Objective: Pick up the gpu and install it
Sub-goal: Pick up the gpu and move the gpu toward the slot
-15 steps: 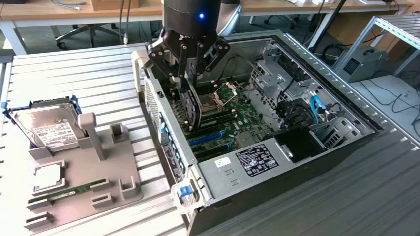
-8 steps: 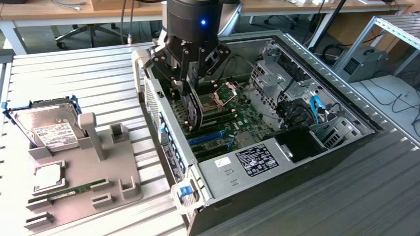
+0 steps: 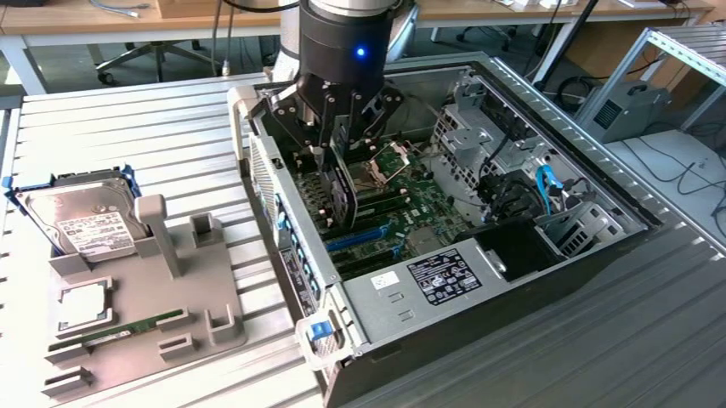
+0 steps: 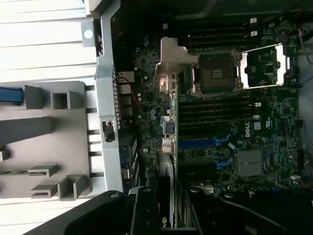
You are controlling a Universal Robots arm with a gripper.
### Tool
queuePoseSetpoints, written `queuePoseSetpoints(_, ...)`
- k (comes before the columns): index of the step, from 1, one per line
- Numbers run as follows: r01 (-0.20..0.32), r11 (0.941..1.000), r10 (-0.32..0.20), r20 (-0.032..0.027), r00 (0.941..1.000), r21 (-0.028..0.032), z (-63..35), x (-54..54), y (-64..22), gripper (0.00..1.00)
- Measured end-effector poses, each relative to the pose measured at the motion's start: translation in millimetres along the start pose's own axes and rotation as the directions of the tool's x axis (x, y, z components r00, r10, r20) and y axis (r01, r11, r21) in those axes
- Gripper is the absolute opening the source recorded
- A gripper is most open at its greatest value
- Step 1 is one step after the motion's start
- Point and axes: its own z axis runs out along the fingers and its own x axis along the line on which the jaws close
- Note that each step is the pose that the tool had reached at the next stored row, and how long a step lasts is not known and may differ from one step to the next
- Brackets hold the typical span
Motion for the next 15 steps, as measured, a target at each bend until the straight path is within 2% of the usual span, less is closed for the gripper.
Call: queuePoseSetpoints(15,0.000,1.0000,0.000,0.0000,1.0000,0.0006,21.0,-17.3,1.4,0.26)
